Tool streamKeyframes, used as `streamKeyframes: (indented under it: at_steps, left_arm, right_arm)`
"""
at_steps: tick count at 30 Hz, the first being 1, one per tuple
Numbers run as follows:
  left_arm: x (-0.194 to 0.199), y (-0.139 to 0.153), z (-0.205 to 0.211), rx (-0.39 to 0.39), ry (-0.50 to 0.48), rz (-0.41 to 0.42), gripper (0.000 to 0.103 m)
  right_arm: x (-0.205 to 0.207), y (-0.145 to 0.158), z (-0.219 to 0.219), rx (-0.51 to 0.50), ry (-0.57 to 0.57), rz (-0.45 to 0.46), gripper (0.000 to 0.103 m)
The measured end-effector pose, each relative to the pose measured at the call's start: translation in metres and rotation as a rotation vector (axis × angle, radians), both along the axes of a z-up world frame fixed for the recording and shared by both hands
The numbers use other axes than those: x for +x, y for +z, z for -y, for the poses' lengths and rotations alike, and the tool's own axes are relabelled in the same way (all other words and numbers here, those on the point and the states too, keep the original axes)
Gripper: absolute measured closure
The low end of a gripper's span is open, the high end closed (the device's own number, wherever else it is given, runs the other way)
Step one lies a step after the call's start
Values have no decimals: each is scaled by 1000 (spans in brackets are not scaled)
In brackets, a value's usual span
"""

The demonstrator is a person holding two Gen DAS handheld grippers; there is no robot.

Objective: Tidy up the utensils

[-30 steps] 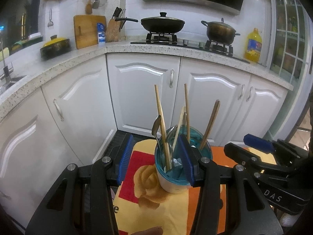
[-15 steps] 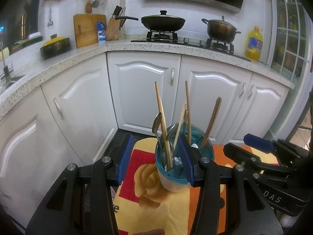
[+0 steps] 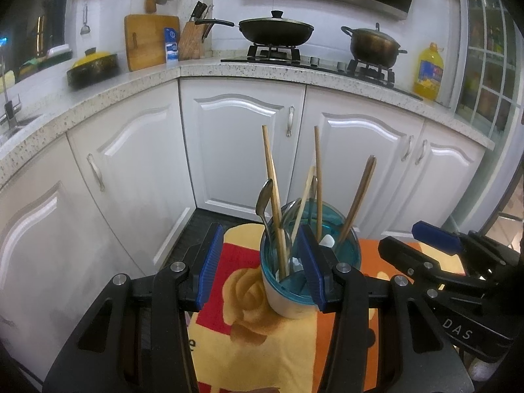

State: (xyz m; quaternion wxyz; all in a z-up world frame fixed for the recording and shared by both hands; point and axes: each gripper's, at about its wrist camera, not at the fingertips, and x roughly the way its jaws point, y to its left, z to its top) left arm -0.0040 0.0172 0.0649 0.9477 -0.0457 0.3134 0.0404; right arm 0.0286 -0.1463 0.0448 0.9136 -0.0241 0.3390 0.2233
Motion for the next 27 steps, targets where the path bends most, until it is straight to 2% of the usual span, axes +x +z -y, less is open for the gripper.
streamKeyframes:
  at_steps: [18, 27]
  left_arm:
    - [1, 0, 1, 2, -6, 2, 57]
    - [-3, 5, 10, 55, -23, 54, 57]
  right_arm:
    - [-1, 0, -2, -37, -7, 12, 50]
    - [-1, -4, -1, -39, -6, 4, 49]
